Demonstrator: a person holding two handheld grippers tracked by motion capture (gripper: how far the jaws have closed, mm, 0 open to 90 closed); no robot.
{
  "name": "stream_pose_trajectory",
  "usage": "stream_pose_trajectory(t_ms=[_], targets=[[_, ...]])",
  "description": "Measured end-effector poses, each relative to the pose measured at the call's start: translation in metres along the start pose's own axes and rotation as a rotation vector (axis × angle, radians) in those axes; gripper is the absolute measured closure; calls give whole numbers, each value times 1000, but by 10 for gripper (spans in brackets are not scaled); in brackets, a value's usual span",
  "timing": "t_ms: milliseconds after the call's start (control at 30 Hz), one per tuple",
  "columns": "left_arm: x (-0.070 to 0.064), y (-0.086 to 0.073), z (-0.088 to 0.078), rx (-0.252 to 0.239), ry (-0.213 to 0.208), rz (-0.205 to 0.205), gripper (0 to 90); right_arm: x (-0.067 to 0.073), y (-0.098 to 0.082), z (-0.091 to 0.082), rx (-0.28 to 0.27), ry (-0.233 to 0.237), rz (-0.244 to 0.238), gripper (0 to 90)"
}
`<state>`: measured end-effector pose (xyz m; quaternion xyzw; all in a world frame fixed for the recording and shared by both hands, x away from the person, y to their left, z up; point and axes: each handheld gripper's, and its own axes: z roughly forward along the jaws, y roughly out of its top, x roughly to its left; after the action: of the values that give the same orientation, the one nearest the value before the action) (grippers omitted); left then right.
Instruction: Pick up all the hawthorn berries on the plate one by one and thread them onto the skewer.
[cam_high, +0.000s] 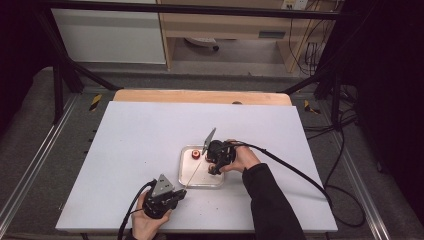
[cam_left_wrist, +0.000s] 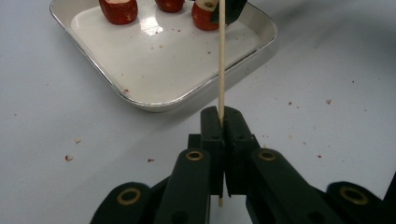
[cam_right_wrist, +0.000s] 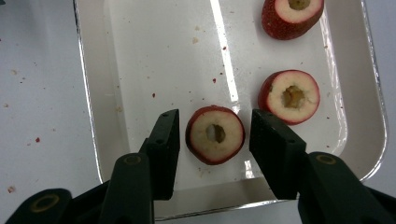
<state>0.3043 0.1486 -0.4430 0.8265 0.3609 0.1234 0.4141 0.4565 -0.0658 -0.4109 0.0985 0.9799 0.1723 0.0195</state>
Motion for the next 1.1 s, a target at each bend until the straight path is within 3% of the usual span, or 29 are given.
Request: stream_pose_trajectory(t_ms=[233,367,500,633,667,700,800,833,900,933,967,1000,1033,1067,1100], targets=[[1,0,0,2,0,0,882,-2,1,3,0,2,-29,588],[0,0,0,4,0,2,882,-1,1,4,6,2,-19,592],[1,0,-1,-3,-1,2,882,0,2,-1,11,-5,39,596],[0,0,-2,-12,0,-2,882,1,2,-10,-25,-12,92,596],[-1,0,-3,-22,1,-8,882,2,1,-19,-57,-10,142,596],[-1,0,-3,-22,1,-8,882,2,1,-19,-57,-10,142,596],[-2,1,-3,-41,3,-20,882,5,-5,-36,-145,-31,239,596],[-2,1,-3,-41,3,-20,882,5,-5,-36,-145,-31,239,596],[-4,2,-2,-50,3,-28,882,6,-10,-43,-204,-44,295,597],[-5,3,-1,-58,6,-36,882,7,-16,-50,-269,-54,358,597],[-5,3,-1,-58,6,-36,882,7,-16,-50,-269,-54,358,597],[-7,3,0,-69,12,-47,882,8,-24,-56,-347,-55,422,597],[-7,3,0,-69,12,-47,882,8,-24,-56,-347,-55,422,597],[-10,5,2,-80,14,-60,883,10,-31,-60,-431,-48,488,598],[-10,5,2,-80,14,-60,882,11,-34,-62,-469,-48,512,598]])
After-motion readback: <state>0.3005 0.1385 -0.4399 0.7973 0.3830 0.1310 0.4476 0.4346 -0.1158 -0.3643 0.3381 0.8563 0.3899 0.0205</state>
